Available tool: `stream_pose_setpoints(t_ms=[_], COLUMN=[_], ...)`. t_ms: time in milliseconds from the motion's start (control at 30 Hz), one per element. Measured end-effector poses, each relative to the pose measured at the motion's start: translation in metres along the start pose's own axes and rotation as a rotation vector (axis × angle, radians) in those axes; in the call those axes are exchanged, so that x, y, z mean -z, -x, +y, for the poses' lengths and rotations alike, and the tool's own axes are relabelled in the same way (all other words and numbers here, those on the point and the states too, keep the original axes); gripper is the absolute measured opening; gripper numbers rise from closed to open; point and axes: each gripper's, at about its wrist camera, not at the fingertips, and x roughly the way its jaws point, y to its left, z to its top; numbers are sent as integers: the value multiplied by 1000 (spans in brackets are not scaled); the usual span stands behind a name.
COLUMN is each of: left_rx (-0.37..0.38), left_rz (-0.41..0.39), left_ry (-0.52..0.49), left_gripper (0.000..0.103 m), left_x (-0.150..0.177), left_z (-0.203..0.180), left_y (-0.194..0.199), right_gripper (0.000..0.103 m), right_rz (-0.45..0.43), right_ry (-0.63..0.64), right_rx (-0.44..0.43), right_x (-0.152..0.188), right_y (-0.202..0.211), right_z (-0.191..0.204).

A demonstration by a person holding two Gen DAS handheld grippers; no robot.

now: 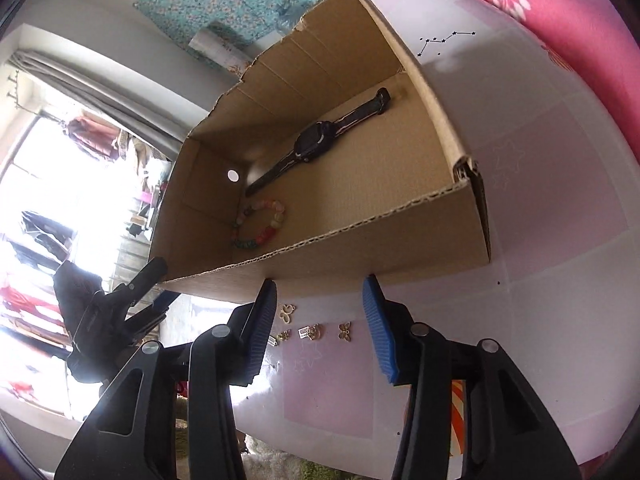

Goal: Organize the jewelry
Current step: 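Open the right gripper and withdraw it from the box toward the orange bracelet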

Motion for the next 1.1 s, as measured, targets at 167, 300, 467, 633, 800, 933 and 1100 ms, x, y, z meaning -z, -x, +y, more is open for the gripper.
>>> stream_pose_setpoints(t_ms=[167,300,467,633,800,933,1100], left_rx=[-15,30,29,-56,-61,-125,-173], left_rz=[-14,1,-36,-110,-168,-96,48], left_ry=[-10,-6,-64,-102,-98,-151,-185], left_gripper=[82,82,82,82,83,83,84], left_x=[-4,-6,-10,-17,-4,33,85], left_z=[-4,-6,-18,-17,-8,-5,-7], left_y=[-1,-6,-13,-5,33,45,36], right_gripper=[43,43,43,43,51,60,70], right_rz=[0,-37,-66,-102,-128,-101,-57], right_ry=[-19,-23,-32,-24,52,141,261], right_rx=[-11,-8,-6,9,94,273,474], right_x=[-2,-5,-14,-12,12,47,92], right_y=[2,16,16,21,46,55,52], right_z=[-2,-8,-9,-8,-14,-15,-15])
